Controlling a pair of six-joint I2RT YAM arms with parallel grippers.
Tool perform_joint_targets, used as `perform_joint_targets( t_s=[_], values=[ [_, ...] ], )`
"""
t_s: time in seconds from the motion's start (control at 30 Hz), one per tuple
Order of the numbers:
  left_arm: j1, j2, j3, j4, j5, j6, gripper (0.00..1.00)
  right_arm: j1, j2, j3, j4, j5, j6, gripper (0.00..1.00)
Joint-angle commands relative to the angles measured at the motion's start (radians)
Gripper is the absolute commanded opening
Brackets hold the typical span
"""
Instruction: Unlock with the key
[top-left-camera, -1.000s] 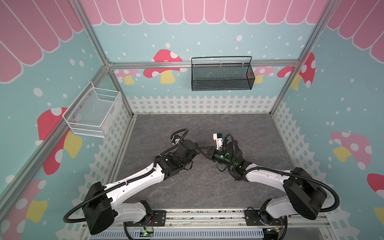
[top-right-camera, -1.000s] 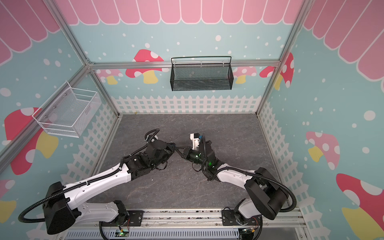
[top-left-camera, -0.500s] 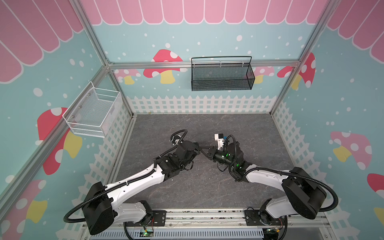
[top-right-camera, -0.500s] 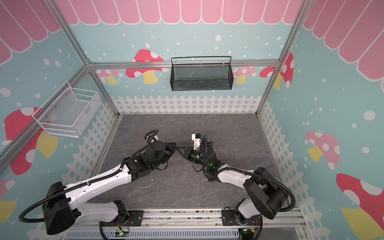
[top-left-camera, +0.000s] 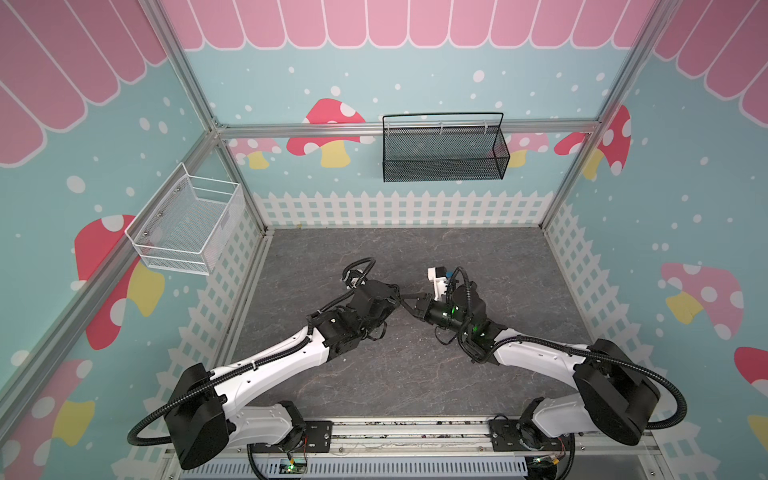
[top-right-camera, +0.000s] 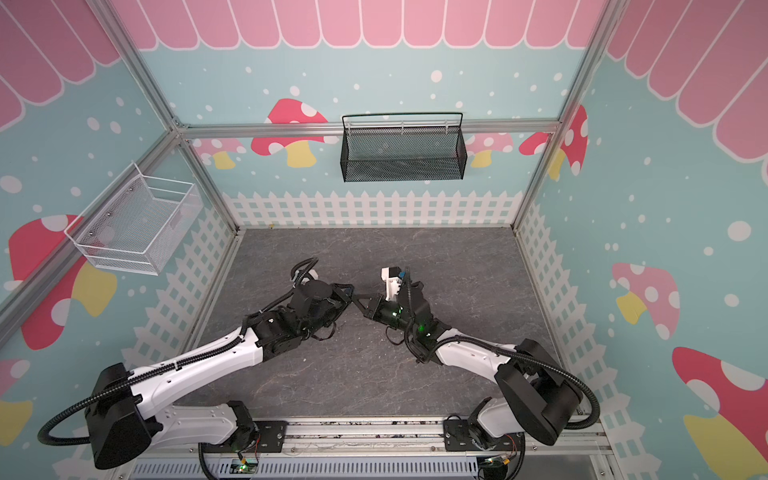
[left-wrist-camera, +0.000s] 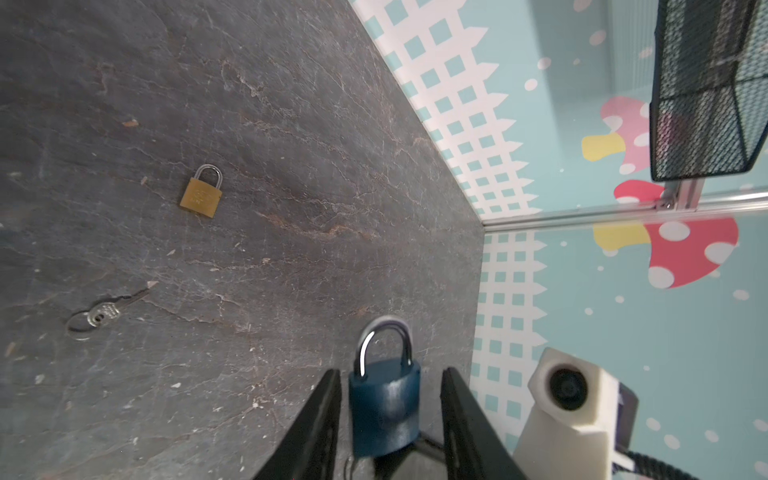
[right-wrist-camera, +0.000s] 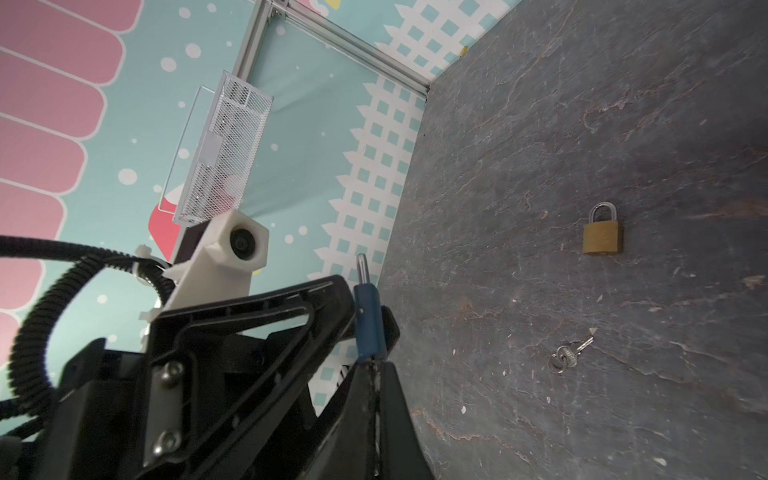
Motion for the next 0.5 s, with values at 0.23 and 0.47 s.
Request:
perform_joint_targets(
  t_s=[0.23, 0.47],
  values=[
    [0.015, 0.067, 0.1, -0.137, 0.008, 0.067, 0.53, 0.019, -0.036, 0.102, -0.237, 0.14, -0.322, 0.0],
    [0.016, 0.093, 0.114, -0.095, 0.022, 0.05, 0.44, 0.022, -0.035, 0.116, -0.249, 0.12, -0.35, 0.0]
  ],
)
